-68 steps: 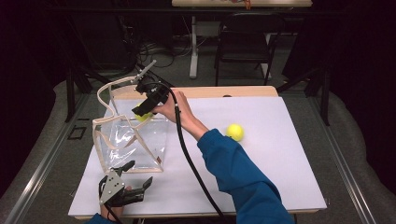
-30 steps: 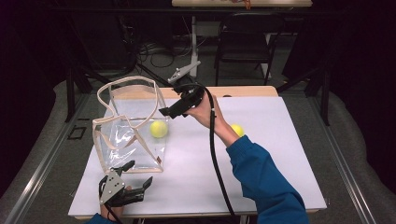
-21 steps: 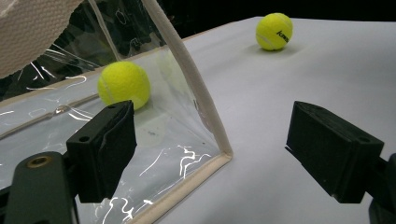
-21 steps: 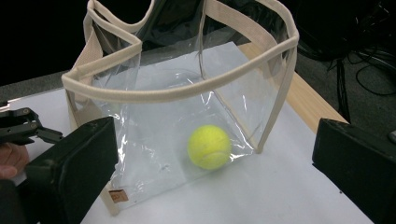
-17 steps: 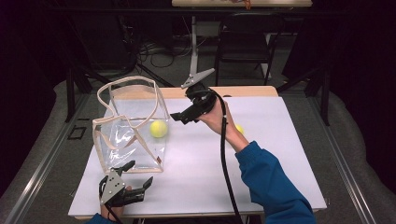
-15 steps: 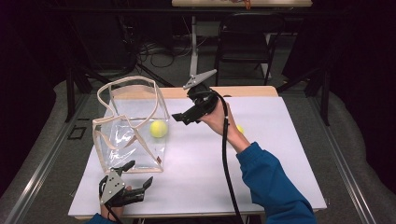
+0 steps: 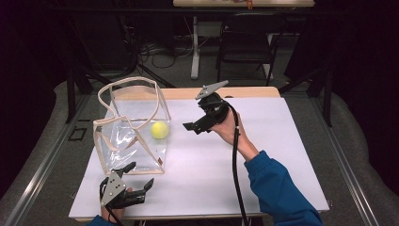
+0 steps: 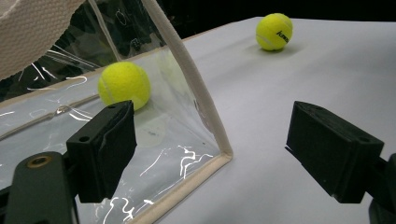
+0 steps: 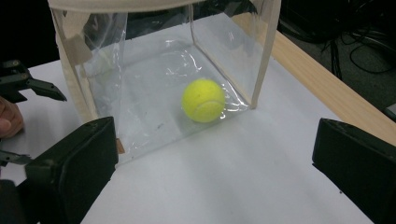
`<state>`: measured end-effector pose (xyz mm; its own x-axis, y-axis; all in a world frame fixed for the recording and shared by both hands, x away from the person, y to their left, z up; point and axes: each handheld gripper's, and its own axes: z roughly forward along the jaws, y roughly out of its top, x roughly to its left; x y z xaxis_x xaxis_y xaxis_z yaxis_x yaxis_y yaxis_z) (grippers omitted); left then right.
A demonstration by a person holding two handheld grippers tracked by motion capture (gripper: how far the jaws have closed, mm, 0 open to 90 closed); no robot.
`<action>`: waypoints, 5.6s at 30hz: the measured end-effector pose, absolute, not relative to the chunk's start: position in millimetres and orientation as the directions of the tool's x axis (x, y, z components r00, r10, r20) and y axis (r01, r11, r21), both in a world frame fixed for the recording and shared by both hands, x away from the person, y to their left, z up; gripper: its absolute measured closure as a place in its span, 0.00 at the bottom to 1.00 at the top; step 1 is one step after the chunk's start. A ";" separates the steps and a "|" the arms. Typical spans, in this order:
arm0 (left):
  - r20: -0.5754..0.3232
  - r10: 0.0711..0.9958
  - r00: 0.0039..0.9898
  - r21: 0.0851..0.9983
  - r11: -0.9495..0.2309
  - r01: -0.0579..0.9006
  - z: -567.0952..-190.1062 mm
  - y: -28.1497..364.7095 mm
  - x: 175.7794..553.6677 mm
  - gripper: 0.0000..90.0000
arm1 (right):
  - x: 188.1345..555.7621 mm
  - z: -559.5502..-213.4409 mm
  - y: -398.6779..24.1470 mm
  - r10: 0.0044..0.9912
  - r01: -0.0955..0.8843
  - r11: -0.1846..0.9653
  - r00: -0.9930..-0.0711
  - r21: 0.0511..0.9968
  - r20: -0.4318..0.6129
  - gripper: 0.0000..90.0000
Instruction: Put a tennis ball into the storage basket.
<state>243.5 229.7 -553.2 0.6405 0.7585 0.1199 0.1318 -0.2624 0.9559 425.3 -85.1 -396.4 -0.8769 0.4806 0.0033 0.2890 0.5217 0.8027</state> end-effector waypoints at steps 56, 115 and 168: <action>0.123 0.769 0.628 0.956 -0.261 0.133 -553.3 232.5 238.2 0.17 | 365.2 -491.8 -159.0 0.566 0.395 0.552 -0.824 0.734 0.018 0.00; 0.121 0.757 0.642 0.955 -0.265 0.132 -554.3 229.9 242.0 0.17 | 382.7 -504.7 -231.7 0.723 0.506 0.478 -0.691 0.718 0.006 0.00; 0.122 0.752 0.648 0.953 -0.272 0.137 -555.1 227.9 243.0 0.17 | 454.9 -530.0 -221.2 0.758 0.583 0.414 -0.646 0.699 0.090 0.00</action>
<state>243.0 227.9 -555.1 0.6479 0.7519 0.1217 0.1368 -0.2720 0.9525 454.9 -221.2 -530.0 -0.6456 0.7584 0.0895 0.5829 0.4137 0.6994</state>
